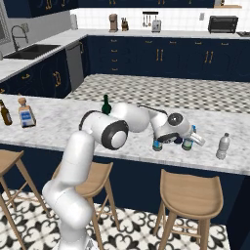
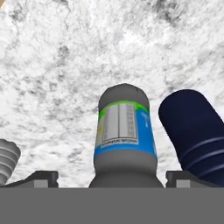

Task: Move the plastic bottles in the middle to the plastics group, and the glass bottles in the middle to the glass group.

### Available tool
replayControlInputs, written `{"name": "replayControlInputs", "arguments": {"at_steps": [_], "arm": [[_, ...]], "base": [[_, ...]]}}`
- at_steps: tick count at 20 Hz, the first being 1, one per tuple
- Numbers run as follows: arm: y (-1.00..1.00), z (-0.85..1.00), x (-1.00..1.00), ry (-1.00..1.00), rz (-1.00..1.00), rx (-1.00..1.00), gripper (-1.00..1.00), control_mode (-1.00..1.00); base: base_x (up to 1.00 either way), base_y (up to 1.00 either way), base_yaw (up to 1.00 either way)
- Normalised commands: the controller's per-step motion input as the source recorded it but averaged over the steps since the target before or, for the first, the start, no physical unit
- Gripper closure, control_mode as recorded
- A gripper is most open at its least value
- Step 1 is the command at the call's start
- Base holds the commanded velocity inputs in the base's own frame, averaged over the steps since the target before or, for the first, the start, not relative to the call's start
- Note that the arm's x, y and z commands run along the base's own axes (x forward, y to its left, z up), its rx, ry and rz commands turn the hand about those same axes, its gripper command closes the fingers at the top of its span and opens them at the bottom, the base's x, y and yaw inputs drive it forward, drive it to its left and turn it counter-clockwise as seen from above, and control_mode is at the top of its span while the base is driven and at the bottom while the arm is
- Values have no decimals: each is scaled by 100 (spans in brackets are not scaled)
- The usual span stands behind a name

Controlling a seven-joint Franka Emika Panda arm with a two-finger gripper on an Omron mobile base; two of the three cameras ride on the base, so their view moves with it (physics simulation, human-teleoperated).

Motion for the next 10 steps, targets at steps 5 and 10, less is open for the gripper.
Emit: {"name": "replayControlInputs", "arguments": {"at_steps": [5, 10], "arm": [[0, 3, -18, 0, 0, 0, -100, -100], [3, 14, -23, 0, 0, 0, -100, -100]], "base": [[0, 0, 0], [0, 0, 0]]}}
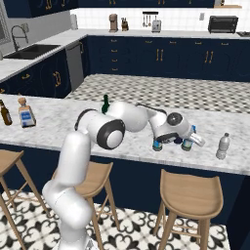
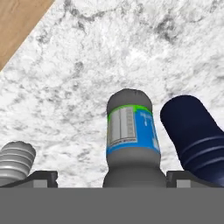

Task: Move the plastic bottles in the middle to the plastics group, and the glass bottles in the middle to the glass group.

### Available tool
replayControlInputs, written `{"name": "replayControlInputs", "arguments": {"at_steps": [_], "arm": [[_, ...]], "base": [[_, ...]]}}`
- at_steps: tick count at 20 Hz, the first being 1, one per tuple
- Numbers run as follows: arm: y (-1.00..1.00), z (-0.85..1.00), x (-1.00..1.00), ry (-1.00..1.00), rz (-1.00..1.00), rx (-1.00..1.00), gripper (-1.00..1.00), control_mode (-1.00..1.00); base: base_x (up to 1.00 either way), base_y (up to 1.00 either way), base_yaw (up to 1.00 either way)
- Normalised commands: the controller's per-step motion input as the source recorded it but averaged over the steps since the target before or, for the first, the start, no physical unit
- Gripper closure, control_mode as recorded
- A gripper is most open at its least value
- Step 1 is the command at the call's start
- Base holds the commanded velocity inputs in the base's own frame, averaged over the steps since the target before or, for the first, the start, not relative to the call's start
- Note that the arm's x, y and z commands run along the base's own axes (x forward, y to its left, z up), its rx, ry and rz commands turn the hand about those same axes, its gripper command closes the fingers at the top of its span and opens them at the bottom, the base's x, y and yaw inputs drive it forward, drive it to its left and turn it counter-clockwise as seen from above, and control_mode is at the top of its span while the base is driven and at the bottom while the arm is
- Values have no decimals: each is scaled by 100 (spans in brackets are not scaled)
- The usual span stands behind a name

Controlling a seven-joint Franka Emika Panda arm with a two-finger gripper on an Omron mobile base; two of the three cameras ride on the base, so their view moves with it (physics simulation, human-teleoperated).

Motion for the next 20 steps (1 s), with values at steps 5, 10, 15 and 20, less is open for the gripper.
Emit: {"name": "replayControlInputs", "arguments": {"at_steps": [5, 10, 15, 20], "arm": [[12, 15, -26, 2, 0, 0, -100, -100], [10, 30, -35, 3, 0, 0, -100, -100], [6, 63, -42, 0, 4, 0, -100, -100], [12, 74, -63, 0, 14, -6, -100, -100]], "base": [[0, 0, 0], [0, 0, 0], [0, 0, 0], [0, 0, 0]]}}
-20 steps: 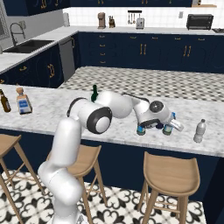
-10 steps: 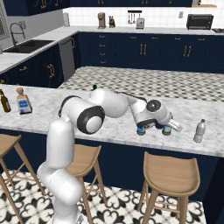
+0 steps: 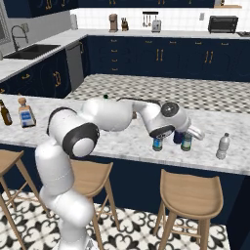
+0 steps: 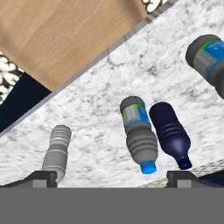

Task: Move the plastic bottles in the middle to the plastics group, and the glass bottles in the middle to the glass group.

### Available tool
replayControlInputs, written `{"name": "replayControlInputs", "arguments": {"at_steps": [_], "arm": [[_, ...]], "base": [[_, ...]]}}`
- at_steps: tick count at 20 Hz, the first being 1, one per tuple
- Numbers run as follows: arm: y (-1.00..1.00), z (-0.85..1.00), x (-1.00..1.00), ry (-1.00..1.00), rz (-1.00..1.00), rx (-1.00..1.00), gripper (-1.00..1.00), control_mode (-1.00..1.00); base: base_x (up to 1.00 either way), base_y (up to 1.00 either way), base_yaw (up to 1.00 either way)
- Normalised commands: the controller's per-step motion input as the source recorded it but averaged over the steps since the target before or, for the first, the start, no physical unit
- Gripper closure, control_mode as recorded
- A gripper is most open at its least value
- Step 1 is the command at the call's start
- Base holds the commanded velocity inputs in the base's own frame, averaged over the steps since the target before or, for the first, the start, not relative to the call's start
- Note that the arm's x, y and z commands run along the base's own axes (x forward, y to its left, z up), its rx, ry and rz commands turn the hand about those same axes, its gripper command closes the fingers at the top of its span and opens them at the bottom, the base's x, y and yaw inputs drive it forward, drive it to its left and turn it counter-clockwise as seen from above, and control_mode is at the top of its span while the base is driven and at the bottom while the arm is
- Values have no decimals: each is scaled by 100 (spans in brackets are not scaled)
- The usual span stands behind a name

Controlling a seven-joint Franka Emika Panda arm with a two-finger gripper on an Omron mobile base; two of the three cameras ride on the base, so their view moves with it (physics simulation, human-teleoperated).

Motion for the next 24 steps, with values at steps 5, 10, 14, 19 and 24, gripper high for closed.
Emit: {"name": "replayControlInputs", "arguments": {"at_steps": [5, 10, 14, 19, 24], "arm": [[23, 60, -65, -2, 26, -46, -100, -100], [29, 44, -75, -12, 38, -85, -100, -100], [31, 44, -66, 0, 46, -100, -100, -100], [33, 38, -51, 5, 45, -100, -100, -100], [36, 46, -38, 28, 34, -99, -100, -100]], "base": [[0, 0, 0], [0, 0, 0], [0, 0, 0], [0, 0, 0], [0, 0, 0]]}}
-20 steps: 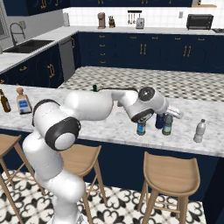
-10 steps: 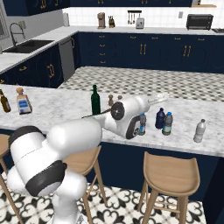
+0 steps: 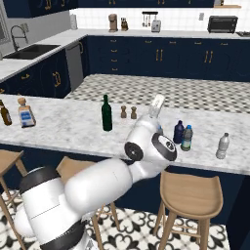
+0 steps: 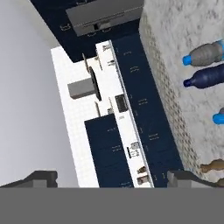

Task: Move the plastic bottles in the middle to the plastics group, and the glass bottles in the middle to the glass group.

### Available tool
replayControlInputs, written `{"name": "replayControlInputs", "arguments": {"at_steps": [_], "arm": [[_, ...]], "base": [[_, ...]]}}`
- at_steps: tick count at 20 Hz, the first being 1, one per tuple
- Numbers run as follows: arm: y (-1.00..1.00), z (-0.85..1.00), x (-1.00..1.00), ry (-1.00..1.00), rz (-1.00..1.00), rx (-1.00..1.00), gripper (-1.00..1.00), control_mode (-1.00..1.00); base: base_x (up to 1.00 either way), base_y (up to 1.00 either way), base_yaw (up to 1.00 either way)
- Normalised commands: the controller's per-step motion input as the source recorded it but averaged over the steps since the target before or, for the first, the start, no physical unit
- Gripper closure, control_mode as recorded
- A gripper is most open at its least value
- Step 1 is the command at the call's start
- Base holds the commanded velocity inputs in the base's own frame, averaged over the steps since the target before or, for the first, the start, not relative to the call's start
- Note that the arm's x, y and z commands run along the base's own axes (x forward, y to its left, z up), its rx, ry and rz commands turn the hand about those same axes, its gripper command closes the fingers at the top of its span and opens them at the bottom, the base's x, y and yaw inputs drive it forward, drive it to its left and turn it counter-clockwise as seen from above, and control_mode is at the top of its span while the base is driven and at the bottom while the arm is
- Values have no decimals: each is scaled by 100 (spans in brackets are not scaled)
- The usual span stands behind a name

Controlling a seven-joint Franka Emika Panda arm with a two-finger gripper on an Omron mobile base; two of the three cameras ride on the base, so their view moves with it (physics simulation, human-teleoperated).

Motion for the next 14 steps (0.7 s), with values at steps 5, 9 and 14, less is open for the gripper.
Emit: {"name": "replayControlInputs", "arguments": {"at_steps": [5, 9, 14], "arm": [[42, 51, -22, 28, 12, -94, -100, -100], [42, 54, -27, 13, 1, -73, -100, -100], [44, -7, -34, -3, 2, -58, -100, -100]], "base": [[0, 0, 0], [0, 0, 0], [0, 0, 0]]}}
